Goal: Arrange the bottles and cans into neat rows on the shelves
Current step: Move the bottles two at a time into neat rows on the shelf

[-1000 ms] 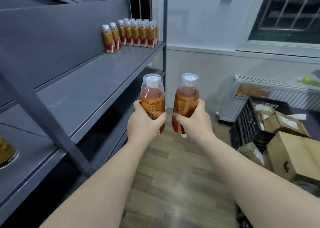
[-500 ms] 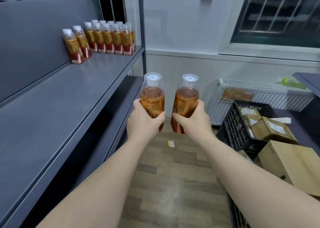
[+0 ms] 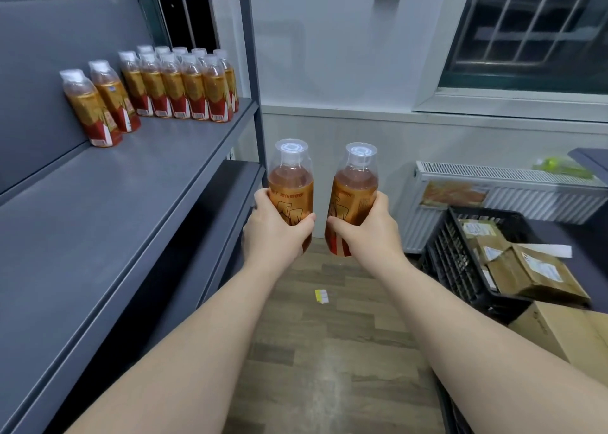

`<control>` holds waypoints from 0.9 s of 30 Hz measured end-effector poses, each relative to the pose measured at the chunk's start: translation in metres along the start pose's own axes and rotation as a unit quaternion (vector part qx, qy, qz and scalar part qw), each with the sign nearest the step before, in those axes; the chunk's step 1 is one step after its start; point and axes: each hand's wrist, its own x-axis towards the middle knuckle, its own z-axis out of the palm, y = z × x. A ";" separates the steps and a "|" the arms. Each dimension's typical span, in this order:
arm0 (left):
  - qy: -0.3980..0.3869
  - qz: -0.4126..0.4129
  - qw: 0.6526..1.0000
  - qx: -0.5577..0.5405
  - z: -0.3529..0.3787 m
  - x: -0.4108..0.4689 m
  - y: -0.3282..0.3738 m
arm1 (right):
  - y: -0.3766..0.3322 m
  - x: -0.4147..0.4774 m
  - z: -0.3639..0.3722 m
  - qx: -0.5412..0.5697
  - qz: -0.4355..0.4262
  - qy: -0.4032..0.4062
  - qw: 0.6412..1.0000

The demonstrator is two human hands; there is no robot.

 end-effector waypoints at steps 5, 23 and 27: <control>0.017 -0.006 1.000 -0.002 0.038 0.047 0.018 | 0.010 0.063 -0.002 0.006 -0.016 -0.022 1.000; 0.011 -0.022 1.000 0.010 0.142 0.214 0.046 | 0.027 0.274 0.009 0.005 -0.021 -0.038 0.999; 0.012 -0.019 1.000 0.003 0.152 0.269 0.042 | 0.017 0.321 0.028 0.007 -0.028 -0.035 0.999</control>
